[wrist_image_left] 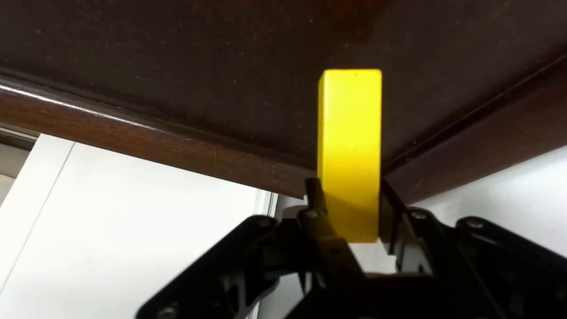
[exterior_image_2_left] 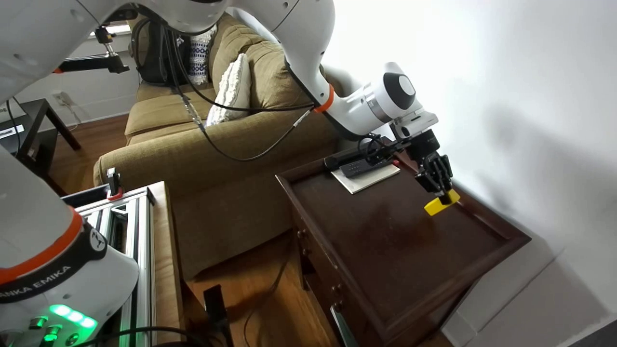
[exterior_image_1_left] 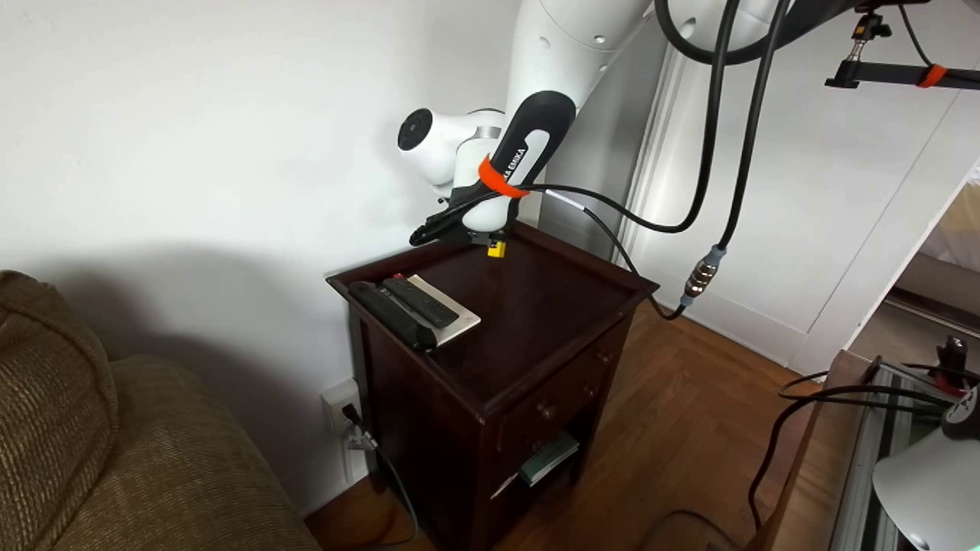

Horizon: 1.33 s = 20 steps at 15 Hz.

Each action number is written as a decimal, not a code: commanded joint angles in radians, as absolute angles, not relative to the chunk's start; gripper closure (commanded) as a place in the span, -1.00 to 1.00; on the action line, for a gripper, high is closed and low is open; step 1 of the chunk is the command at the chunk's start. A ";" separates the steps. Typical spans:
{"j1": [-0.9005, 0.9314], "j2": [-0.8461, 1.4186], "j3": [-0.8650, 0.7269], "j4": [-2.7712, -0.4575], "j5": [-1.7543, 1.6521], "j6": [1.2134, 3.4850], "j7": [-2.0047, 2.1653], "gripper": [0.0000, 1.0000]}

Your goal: Place the yellow block upright

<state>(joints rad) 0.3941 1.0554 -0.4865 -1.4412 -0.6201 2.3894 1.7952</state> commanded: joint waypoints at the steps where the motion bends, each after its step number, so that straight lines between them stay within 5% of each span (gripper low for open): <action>1: 0.405 1.073 -0.496 -1.442 -0.698 2.363 1.890 0.84; 20: 0.314 1.162 -0.385 -1.317 -0.909 2.154 2.078 0.84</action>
<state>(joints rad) 0.3465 1.1263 -0.4172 -1.3683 -0.8574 2.1821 2.0393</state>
